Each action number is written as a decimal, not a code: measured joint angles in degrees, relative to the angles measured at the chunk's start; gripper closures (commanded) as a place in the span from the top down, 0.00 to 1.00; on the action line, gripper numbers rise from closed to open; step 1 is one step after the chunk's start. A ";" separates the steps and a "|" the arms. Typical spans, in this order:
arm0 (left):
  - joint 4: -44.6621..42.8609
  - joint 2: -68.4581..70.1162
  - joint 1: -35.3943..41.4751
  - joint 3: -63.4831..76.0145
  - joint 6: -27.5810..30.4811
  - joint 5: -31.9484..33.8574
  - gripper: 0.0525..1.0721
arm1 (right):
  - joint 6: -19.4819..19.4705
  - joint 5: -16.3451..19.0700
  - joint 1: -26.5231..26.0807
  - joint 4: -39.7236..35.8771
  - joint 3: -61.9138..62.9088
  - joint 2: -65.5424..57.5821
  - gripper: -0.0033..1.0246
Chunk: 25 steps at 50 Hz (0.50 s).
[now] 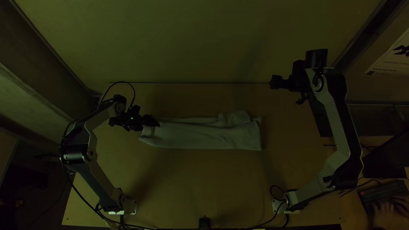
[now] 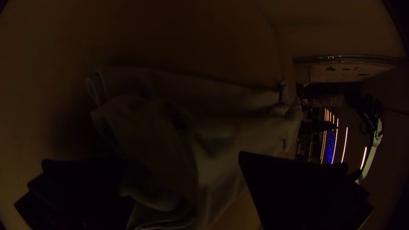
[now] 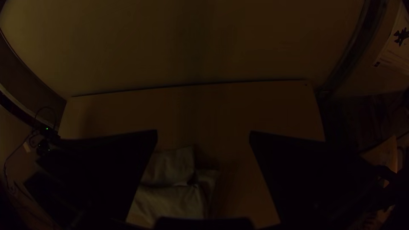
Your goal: Fold the t-shirt
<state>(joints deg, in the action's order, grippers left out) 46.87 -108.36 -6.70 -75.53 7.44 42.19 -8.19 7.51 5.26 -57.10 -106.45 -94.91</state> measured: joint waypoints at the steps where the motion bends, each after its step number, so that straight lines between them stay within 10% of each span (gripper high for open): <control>1: -0.28 0.07 0.42 0.00 -0.37 -0.37 0.96 | -0.02 0.00 0.00 -0.02 0.00 0.00 0.96; 8: -1.42 1.29 3.02 0.04 -3.41 -4.98 0.81 | -0.63 0.00 0.74 -0.17 0.00 0.11 0.96; 16: -3.89 2.62 4.72 1.33 -5.68 -9.09 0.02 | -1.22 0.00 1.95 -0.20 0.00 0.11 0.96; 25: -5.05 2.86 4.72 2.80 -7.06 -11.50 0.03 | -2.10 0.00 2.62 -0.17 0.24 0.48 0.96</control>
<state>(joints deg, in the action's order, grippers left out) 41.82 -105.49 -1.98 -72.73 0.38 30.70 -10.28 7.51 7.88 -57.28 -106.21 -94.43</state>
